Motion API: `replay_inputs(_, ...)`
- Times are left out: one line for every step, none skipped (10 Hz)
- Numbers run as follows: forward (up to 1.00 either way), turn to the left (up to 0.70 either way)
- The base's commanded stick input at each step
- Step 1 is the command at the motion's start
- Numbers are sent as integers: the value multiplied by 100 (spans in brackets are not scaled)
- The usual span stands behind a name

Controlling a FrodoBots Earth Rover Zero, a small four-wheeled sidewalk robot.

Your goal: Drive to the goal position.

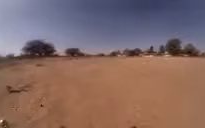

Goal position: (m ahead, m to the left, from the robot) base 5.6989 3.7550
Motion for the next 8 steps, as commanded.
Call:
replay_inputs(100, 0)
replay_inputs(100, 0)
replay_inputs(100, 0)
replay_inputs(100, 0)
replay_inputs(100, 27)
replay_inputs(100, 27)
replay_inputs(100, 27)
replay_inputs(100, 27)
